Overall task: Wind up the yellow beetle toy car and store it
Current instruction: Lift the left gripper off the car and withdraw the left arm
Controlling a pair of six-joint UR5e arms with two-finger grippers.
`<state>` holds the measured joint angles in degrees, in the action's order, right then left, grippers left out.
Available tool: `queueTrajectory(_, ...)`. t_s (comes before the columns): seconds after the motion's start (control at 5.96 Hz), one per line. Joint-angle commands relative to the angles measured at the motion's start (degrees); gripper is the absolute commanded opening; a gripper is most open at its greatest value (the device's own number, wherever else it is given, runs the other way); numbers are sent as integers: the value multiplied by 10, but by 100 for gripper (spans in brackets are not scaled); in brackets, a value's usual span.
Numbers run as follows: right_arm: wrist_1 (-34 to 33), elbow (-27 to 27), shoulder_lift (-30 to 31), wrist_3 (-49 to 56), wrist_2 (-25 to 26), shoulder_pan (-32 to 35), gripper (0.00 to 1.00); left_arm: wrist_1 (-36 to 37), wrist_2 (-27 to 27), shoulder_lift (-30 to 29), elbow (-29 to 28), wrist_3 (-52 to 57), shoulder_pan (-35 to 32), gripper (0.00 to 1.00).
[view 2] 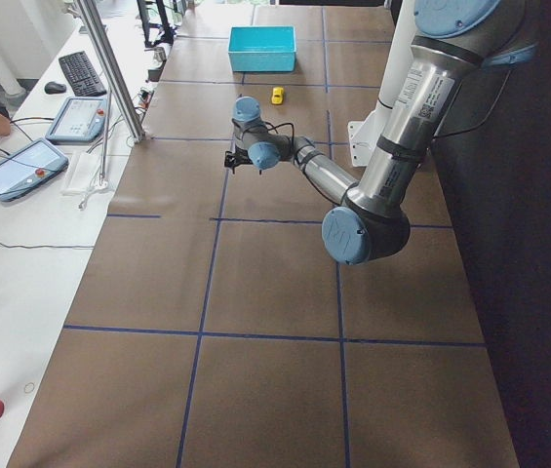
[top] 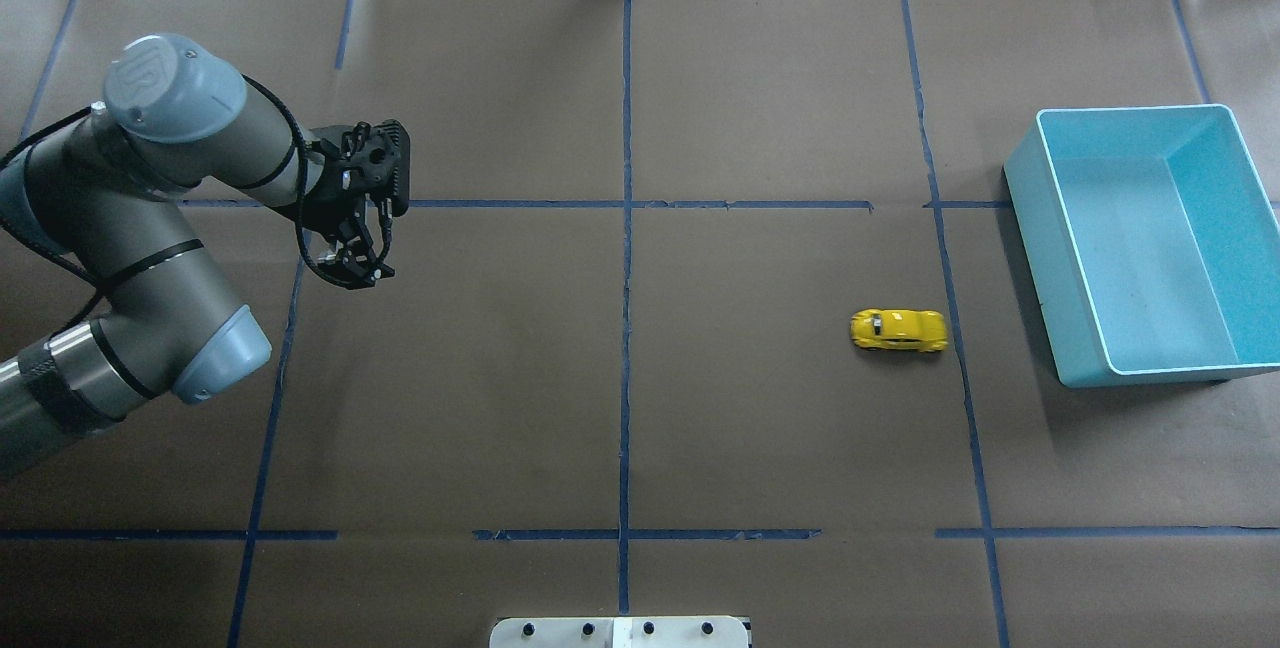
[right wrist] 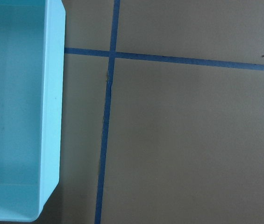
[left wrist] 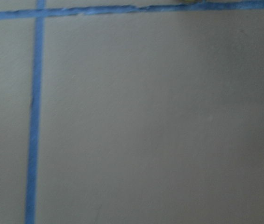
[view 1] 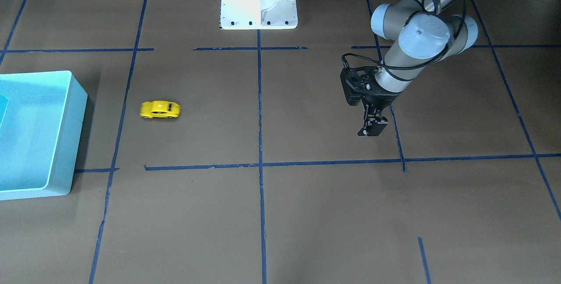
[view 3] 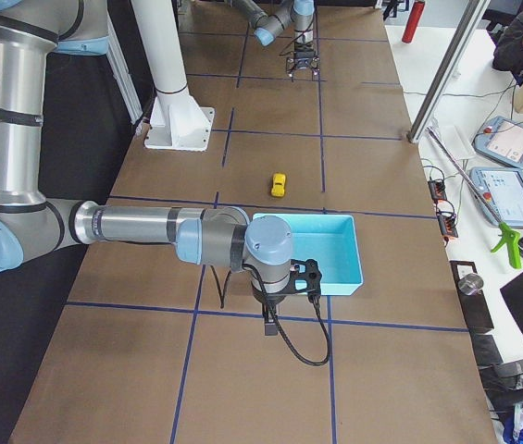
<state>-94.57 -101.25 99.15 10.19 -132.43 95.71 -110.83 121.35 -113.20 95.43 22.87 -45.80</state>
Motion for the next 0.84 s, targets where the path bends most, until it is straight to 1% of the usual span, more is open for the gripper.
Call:
queueTrajectory(0.0, 0, 0, 0, 0, 1, 0, 100, 6, 28, 62, 48, 0, -37, 100)
queueTrajectory(0.17, 0, 0, -1, 0, 1, 0, 100, 36, 30, 115, 102, 0, -52, 100)
queueTrajectory(0.34, 0, 3, 0, -1, -2, 0, 100, 80, 32, 155, 133, 1, -115, 100)
queueTrajectory(0.5, -1, 1, -1, -1, 0, 0, 100, 123, 41, 200, 144, 1, -186, 100)
queueTrajectory(0.67, -2, 1, -2, -1, 1, 0, 100, 155, 44, 232, 143, -3, -264, 100)
